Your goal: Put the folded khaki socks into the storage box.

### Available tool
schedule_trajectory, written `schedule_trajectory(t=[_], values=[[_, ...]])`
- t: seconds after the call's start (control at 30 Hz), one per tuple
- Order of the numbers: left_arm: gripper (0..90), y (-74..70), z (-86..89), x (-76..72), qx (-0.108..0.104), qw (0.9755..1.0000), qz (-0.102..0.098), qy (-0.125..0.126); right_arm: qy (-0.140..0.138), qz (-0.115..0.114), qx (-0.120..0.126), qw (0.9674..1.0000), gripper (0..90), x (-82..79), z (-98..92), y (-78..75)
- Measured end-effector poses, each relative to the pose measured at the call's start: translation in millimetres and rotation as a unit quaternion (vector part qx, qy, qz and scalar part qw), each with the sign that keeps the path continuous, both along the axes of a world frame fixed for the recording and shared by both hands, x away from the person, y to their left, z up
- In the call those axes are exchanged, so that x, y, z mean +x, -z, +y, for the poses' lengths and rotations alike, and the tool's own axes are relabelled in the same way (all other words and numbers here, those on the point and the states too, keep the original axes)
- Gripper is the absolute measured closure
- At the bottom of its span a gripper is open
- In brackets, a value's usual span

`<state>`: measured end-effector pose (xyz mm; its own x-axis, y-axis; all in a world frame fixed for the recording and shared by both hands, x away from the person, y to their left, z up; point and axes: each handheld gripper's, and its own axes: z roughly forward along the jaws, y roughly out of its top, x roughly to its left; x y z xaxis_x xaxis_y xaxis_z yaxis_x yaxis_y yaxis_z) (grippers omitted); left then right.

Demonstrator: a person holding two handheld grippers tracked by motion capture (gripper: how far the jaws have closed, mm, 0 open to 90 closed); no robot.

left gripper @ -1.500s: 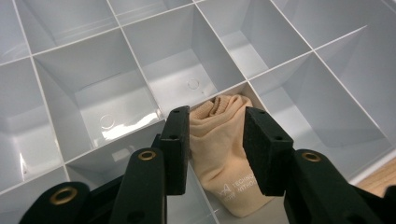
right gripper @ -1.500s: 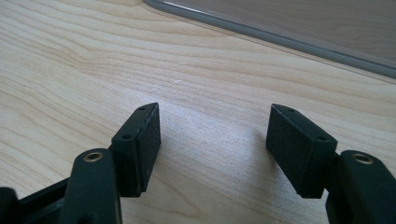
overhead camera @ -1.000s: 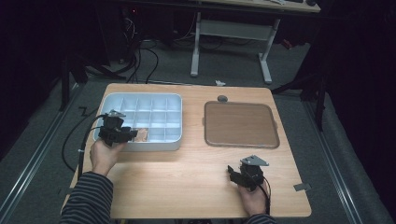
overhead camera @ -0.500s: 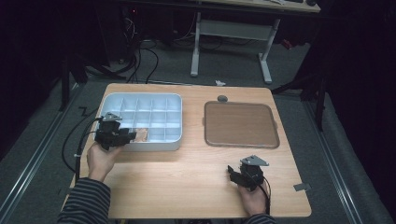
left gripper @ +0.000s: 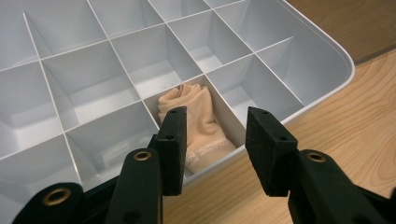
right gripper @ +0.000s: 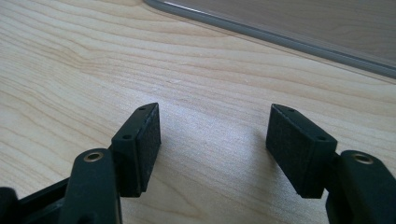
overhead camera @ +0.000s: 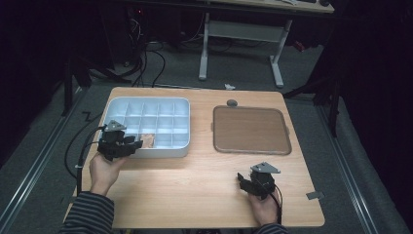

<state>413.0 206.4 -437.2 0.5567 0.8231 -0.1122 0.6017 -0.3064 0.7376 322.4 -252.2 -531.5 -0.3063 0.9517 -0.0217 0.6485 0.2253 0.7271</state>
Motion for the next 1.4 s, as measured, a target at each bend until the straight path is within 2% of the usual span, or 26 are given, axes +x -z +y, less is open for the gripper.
schedule_trajectory(t=[0.73,1.4], values=[[55.9,11.4,9.3,-21.1,-0.023,0.9997,-0.008,-0.008,0.000,0.000,0.000,1.0000,35.6,0.0,0.0,0.0],[50.6,23.0,4.5,-34.6,-0.044,0.9990,-0.003,0.003,0.000,0.000,0.000,1.0000,35.6,0.0,0.1,0.0]])
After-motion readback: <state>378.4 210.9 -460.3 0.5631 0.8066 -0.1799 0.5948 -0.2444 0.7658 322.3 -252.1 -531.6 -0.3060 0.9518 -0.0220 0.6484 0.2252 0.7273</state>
